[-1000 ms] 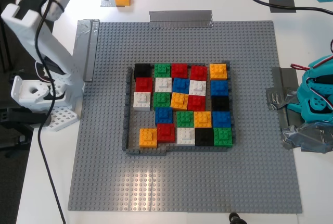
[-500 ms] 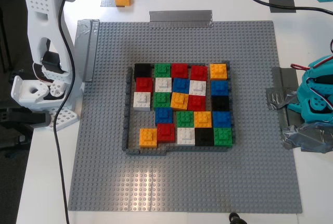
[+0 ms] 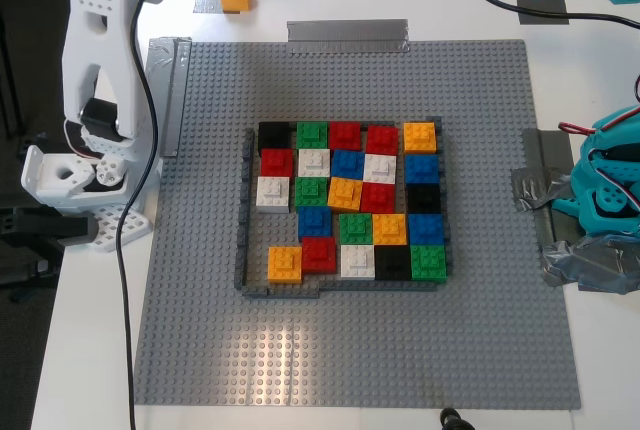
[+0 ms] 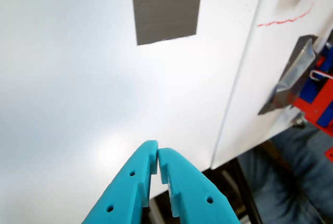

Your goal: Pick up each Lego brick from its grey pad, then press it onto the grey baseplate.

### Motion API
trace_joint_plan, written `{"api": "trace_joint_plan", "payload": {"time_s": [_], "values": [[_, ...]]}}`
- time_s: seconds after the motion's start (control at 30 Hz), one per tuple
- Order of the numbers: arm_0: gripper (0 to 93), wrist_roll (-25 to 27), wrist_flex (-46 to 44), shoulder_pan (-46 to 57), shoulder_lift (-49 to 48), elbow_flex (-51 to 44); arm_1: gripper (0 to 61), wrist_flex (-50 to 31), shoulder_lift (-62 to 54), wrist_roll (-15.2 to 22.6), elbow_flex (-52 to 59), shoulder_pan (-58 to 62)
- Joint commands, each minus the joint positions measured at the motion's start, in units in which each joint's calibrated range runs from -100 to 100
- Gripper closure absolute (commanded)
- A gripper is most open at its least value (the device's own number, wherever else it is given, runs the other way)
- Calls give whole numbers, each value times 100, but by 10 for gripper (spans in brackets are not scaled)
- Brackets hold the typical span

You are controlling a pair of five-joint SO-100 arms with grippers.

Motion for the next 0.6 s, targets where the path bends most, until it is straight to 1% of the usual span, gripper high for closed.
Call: {"api": "trace_joint_plan", "payload": {"time_s": [0.0, 0.27, 0.4, 0.47, 0.57], "values": [[927, 25, -59, -7, -127, -53, 406, -24, -90, -79, -506, 137], [927, 25, -59, -7, -127, -26, 408, -300, 13, -113, -389, 195], [927, 25, -59, -7, -127, -26, 415, -414, 279, -225, -506, 217], [927, 25, -59, -7, -127, -26, 433, -439, 374, -293, -614, 224], [927, 25, -59, -7, -127, -26, 434, -504, 443, -318, -623, 202]]}}
